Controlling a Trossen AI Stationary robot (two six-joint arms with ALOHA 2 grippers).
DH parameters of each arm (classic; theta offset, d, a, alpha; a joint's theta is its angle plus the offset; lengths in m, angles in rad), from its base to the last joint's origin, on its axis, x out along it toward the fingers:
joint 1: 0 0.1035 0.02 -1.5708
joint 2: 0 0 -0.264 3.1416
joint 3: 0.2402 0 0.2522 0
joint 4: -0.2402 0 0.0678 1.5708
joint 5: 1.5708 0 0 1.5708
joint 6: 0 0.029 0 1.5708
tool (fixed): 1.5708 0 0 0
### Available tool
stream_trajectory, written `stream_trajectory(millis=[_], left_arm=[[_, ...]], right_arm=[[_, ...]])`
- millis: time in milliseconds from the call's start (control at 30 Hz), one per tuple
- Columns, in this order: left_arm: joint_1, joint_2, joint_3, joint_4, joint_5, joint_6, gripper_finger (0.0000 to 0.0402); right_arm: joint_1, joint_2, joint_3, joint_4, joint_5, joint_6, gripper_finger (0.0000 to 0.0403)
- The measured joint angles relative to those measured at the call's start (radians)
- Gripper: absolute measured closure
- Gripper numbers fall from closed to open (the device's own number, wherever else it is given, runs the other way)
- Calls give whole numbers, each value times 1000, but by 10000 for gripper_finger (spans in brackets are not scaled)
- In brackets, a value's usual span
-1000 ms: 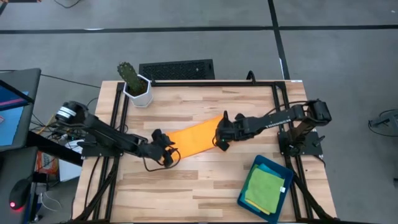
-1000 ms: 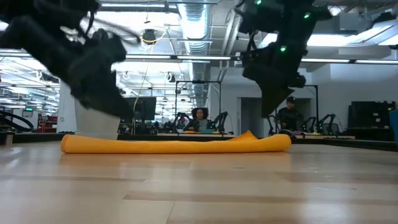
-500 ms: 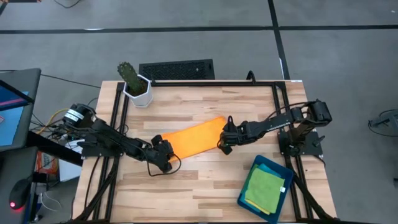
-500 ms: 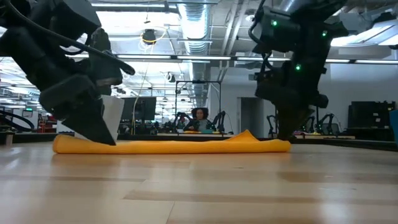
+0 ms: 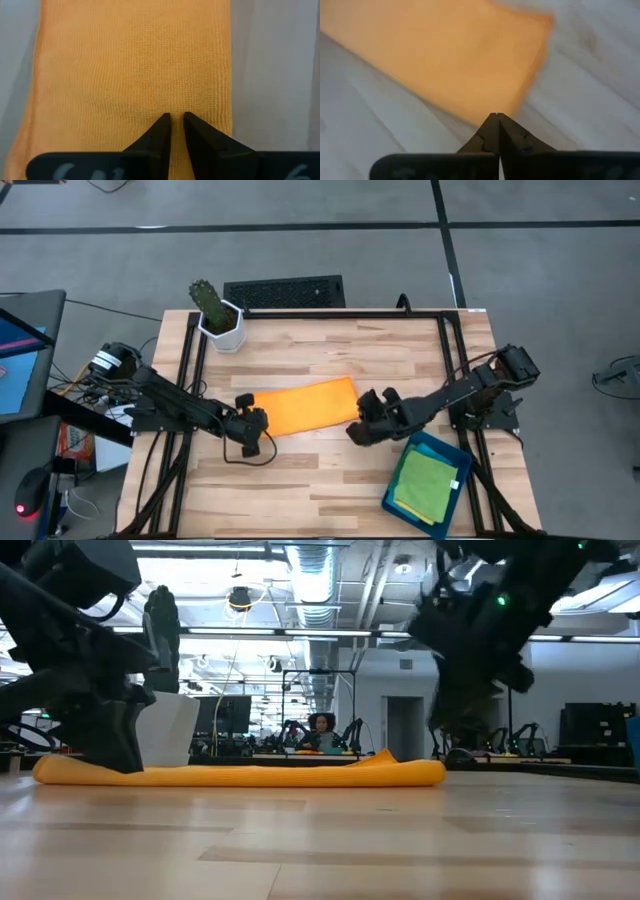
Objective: Fold microfiber towels
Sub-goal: Fold the orange microfiber towel
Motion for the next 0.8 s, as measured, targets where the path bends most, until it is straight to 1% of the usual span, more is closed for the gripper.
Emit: stream_trajectory(millis=[33, 67, 167, 267, 333, 400, 533, 667, 800], left_arm=[[2, -3, 0, -9, -1, 30, 356], [6, -6, 0, -18, -2, 56, 356], [18, -6, 0, -38, -13, 92, 356], [26, -6, 1, -40, -13, 89, 356], [26, -6, 0, -40, -16, 83, 356], [26, -6, 1, -48, -16, 85, 356], [26, -7, 1, -63, -19, 122, 356], [26, -7, 3, -93, 8, 207, 356], [24, -8, 2, -145, 0, 224, 356]], right_arm=[[2, -1, 7, 30, 41, -4, 383], [-7, 1, 7, 49, 50, -11, 387], [-43, 69, 4, 187, -17, -60, 395], [-51, 140, 11, 237, -68, -73, 389], [-51, 176, 13, 221, -108, -47, 383], [-44, 199, 17, 230, -125, -21, 381], [-3, 219, 19, 229, -96, 31, 389], [38, 198, 16, 200, -98, 91, 391], [88, 158, 11, 116, -107, 175, 382]])
